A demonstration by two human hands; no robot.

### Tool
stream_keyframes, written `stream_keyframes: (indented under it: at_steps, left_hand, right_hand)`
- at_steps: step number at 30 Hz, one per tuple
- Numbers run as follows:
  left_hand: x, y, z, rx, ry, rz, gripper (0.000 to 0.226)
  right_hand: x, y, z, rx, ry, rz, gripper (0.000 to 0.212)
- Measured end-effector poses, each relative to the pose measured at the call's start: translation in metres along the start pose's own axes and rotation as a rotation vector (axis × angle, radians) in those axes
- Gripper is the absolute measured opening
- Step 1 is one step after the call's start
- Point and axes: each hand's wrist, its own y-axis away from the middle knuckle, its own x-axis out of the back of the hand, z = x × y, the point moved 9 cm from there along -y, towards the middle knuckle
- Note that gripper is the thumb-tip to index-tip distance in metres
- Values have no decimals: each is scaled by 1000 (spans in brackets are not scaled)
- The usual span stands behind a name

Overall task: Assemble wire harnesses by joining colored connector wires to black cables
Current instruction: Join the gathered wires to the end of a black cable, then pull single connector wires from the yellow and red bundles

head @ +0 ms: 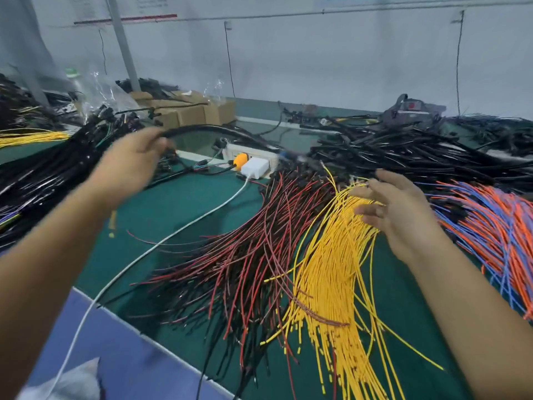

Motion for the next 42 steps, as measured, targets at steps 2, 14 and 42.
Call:
stream_keyframes:
  at_steps: [2, 14, 42]
  left_hand:
    - [11, -9, -30, 48, -265, -3, 20]
    - [-121, 14, -34, 126, -697, -350, 42]
    - [-158, -44, 17, 87, -236, -321, 23]
  right_hand:
    - [21, 0, 14, -26, 15, 38, 41]
    - [42, 11, 60, -11, 252, -49, 24]
    - [-6, 37, 54, 498, 1139, -309, 19]
